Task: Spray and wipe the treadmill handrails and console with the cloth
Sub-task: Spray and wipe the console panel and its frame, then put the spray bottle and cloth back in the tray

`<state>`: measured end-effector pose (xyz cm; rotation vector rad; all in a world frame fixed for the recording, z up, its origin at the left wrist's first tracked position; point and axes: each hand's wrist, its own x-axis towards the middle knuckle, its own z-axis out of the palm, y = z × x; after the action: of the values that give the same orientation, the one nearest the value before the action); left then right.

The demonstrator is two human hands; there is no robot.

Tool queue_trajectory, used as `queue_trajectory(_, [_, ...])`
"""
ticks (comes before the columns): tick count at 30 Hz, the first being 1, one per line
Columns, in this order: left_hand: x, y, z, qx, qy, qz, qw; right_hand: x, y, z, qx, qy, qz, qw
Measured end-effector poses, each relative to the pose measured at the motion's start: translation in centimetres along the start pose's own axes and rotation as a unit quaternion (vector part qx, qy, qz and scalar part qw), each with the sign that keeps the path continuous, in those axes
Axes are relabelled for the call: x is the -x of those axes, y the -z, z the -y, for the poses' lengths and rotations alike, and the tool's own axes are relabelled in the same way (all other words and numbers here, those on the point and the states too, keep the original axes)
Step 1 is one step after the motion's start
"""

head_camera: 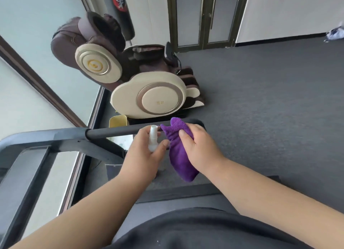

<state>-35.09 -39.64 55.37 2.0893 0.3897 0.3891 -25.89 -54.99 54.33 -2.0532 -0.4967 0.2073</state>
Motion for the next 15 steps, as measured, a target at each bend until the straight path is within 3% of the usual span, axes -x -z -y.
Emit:
queue_trajectory(6, [-2.6, -10.3, -5.5, 0.008, -0.006, 0.025, 1.0, -0.5, 12.3, -6.6, 0.022, -0.004, -0.076, 0.997])
queue_trajectory(15, [-7.3, -15.7, -8.0, -0.05, -0.071, 0.051, 0.995, -3.6, 21.2, -14.0, 0.052, -0.03, -0.151, 0.987])
